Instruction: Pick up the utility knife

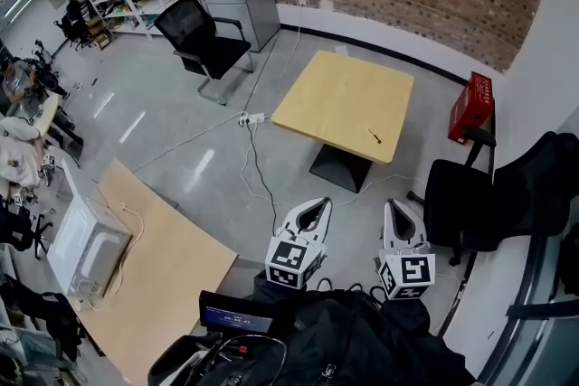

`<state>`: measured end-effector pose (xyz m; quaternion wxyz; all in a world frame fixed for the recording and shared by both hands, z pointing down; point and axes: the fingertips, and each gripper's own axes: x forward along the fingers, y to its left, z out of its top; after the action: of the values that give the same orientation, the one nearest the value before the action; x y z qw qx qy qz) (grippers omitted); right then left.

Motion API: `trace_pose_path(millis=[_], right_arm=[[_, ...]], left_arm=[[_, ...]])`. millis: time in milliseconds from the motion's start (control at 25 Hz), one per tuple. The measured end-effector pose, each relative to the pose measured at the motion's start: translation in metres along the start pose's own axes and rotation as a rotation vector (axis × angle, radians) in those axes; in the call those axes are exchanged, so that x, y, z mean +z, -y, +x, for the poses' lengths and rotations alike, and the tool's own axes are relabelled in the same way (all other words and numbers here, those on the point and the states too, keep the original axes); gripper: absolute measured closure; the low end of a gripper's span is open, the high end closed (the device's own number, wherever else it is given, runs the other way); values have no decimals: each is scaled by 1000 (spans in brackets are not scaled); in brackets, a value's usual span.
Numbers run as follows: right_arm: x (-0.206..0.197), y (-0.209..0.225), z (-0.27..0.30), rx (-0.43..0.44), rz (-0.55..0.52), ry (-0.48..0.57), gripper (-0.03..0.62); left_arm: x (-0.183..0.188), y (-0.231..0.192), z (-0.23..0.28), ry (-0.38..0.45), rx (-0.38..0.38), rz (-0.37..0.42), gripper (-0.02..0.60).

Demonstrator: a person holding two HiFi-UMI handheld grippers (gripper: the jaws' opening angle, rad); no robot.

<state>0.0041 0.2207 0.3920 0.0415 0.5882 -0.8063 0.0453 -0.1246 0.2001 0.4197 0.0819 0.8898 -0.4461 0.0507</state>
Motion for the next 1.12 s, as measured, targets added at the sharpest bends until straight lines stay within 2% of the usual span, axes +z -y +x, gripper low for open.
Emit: trace_pose_path(millis=[400,600,1120], right_arm=[[-5,19,11,-15,3,-18,589],[4,33,29,8,6,1,589],[13,91,89,26,31,15,589]], left_arm=[[-4,4,26,-18,-24,-11,581],[4,-3,44,-18,4,-3,581],[30,-14,124,-13,-3,42,581]])
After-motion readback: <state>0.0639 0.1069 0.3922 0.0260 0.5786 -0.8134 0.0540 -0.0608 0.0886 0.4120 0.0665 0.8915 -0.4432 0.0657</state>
